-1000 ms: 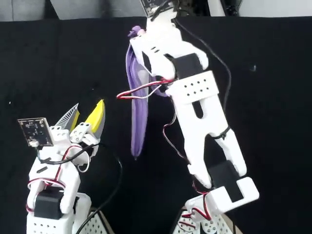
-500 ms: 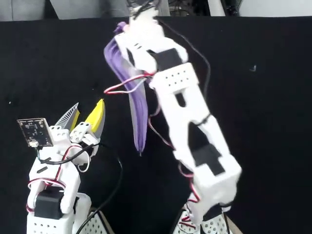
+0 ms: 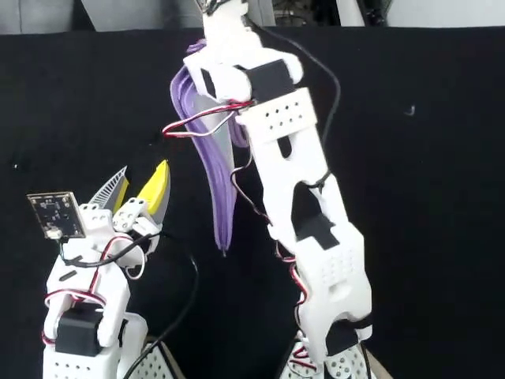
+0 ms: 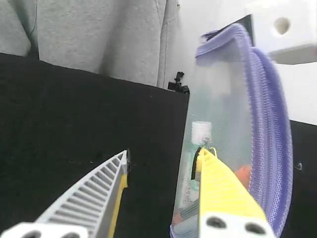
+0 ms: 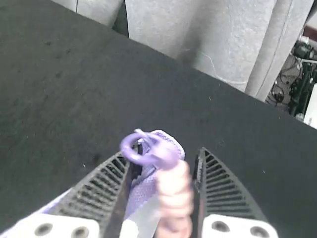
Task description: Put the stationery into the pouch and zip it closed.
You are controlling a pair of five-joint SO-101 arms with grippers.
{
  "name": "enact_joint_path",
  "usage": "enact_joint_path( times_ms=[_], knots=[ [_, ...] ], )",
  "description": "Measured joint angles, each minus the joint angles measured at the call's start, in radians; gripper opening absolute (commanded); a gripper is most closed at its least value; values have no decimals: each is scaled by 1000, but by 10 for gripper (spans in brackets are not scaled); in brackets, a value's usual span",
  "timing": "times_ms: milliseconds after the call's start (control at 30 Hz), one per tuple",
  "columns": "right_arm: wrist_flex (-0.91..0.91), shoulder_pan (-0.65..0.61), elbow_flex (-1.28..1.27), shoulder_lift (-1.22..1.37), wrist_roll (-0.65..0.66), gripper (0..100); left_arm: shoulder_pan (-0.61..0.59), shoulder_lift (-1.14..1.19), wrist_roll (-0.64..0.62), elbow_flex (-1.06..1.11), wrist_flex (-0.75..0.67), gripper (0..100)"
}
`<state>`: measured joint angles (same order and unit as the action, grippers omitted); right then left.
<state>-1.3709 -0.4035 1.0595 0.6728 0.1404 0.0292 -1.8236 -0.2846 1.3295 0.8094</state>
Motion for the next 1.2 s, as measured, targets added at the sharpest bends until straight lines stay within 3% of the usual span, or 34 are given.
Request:
enact_joint_path(
  times_ms=[233, 400, 733, 1200],
  knots=[
    [-206, 2, 296, 78, 0, 191, 0, 0, 0, 0, 0, 223],
    [-270, 3, 391, 101, 2, 307, 0, 0, 0, 0, 0, 223],
    [-341, 11, 588, 146, 8, 305, 0, 0, 0, 0, 0, 223],
    [-362, 5, 548, -101, 12, 301, 0, 0, 0, 0, 0, 223]
  ],
)
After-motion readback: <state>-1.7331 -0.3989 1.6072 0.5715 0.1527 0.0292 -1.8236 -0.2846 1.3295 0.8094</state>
